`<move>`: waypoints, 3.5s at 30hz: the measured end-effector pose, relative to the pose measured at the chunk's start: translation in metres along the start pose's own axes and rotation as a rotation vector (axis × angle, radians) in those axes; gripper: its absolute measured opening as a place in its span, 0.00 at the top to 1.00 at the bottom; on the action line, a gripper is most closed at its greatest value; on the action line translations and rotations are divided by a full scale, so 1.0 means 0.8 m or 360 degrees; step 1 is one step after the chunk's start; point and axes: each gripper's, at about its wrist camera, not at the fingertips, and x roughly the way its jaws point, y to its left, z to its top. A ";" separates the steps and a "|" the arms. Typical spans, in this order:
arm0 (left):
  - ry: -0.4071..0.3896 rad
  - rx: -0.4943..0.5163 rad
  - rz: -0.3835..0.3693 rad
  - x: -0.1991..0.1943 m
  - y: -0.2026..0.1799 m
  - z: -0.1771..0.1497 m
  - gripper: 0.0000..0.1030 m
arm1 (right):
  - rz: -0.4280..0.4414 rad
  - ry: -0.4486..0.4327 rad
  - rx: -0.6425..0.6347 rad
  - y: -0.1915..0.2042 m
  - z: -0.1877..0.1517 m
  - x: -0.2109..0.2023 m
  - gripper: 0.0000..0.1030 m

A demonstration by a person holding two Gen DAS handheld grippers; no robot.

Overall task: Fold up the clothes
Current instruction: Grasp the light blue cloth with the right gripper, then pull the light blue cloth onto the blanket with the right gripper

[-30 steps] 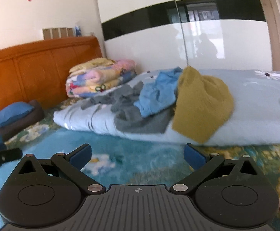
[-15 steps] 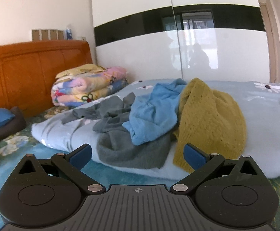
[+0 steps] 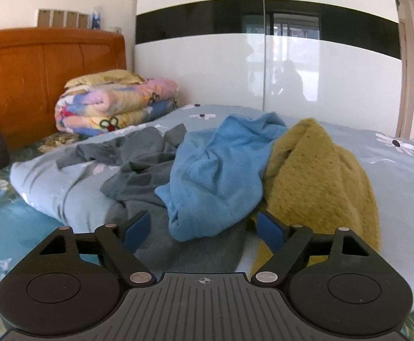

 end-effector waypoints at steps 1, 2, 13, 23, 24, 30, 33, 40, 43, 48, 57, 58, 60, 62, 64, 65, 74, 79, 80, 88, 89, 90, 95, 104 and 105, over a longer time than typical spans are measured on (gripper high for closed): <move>0.0009 0.0005 -0.0003 0.002 0.000 0.000 0.01 | -0.0006 0.0016 -0.0011 0.003 0.001 0.008 0.27; 0.0017 0.0011 -0.0006 0.003 0.000 0.000 0.01 | -0.0013 0.0031 -0.0023 0.005 0.001 0.016 0.30; 0.0034 0.0078 -0.0055 0.003 0.004 -0.006 0.01 | -0.0093 0.0139 -0.0044 0.028 0.009 0.075 0.65; 0.0059 0.0065 -0.0056 -0.004 0.008 -0.012 0.01 | 0.0058 0.0108 0.0196 0.009 0.028 0.060 0.93; 0.0058 0.0064 -0.0056 -0.007 0.008 -0.011 0.01 | 0.0079 0.0103 0.0201 0.007 0.029 0.054 0.93; 0.0054 0.0065 -0.0067 -0.022 0.007 -0.008 0.01 | 0.0246 0.0072 0.0272 -0.008 0.033 0.013 0.94; 0.0049 0.0064 -0.0059 -0.034 0.007 -0.005 0.01 | 0.0331 0.0071 0.0303 -0.013 0.034 -0.014 0.94; 0.0021 0.0035 -0.0038 -0.074 0.007 0.002 0.01 | 0.0529 0.0116 0.0326 -0.017 0.016 -0.100 0.94; 0.0011 0.0026 -0.0039 -0.097 0.004 0.000 0.01 | 0.0583 0.0144 0.0339 -0.018 0.004 -0.134 0.94; 0.0017 -0.0009 -0.0035 -0.136 -0.001 -0.012 0.01 | 0.0650 0.0190 0.0318 -0.021 -0.020 -0.202 0.94; 0.0072 -0.0050 -0.0040 -0.197 -0.025 -0.050 0.01 | 0.0764 0.0318 0.0249 -0.015 -0.080 -0.306 0.94; 0.0081 -0.0053 -0.0043 -0.203 -0.028 -0.054 0.01 | 0.0781 0.0341 0.0250 -0.015 -0.089 -0.317 0.94; 0.0098 -0.0054 -0.0051 -0.215 -0.035 -0.064 0.01 | 0.0819 0.0390 0.0261 -0.014 -0.107 -0.339 0.94; 0.0103 -0.0050 -0.0055 -0.227 -0.041 -0.072 0.01 | 0.0862 0.0433 0.0266 -0.012 -0.125 -0.362 0.94; 0.0104 -0.0062 -0.0061 -0.239 -0.046 -0.079 0.01 | 0.0900 0.0482 0.0241 -0.007 -0.141 -0.382 0.94; 0.0105 -0.0070 -0.0066 -0.245 -0.048 -0.082 0.01 | 0.0917 0.0504 0.0229 -0.004 -0.149 -0.391 0.94; 0.0128 -0.0054 -0.0118 -0.286 -0.066 -0.108 0.01 | 0.0902 0.0662 0.0199 0.016 -0.203 -0.422 0.94; 0.0171 -0.0064 -0.0173 -0.292 -0.071 -0.123 0.01 | 0.0843 0.0698 0.0129 0.026 -0.217 -0.421 0.92; 0.0182 -0.0068 -0.0187 -0.291 -0.073 -0.125 0.01 | 0.0829 0.0692 0.0100 0.027 -0.218 -0.424 0.92; 0.0257 -0.0095 -0.0269 -0.277 -0.090 -0.135 0.01 | 0.0809 0.0638 0.0174 -0.010 -0.208 -0.456 0.71; 0.0261 -0.0094 -0.0276 -0.275 -0.092 -0.136 0.01 | 0.0796 0.0627 0.0203 -0.020 -0.208 -0.458 0.71; 0.0265 -0.0094 -0.0283 -0.272 -0.095 -0.136 0.01 | 0.0767 0.0608 0.0240 -0.029 -0.206 -0.455 0.71; 0.0265 -0.0012 -0.0269 -0.253 -0.113 -0.139 0.01 | 0.0608 0.0508 0.0543 -0.075 -0.192 -0.416 0.70; 0.0342 0.0055 -0.0228 -0.207 -0.129 -0.139 0.02 | 0.0479 0.0424 0.1056 -0.116 -0.183 -0.321 0.67; 0.0360 0.0076 -0.0208 -0.200 -0.131 -0.138 0.02 | 0.0464 0.0418 0.1098 -0.120 -0.184 -0.313 0.67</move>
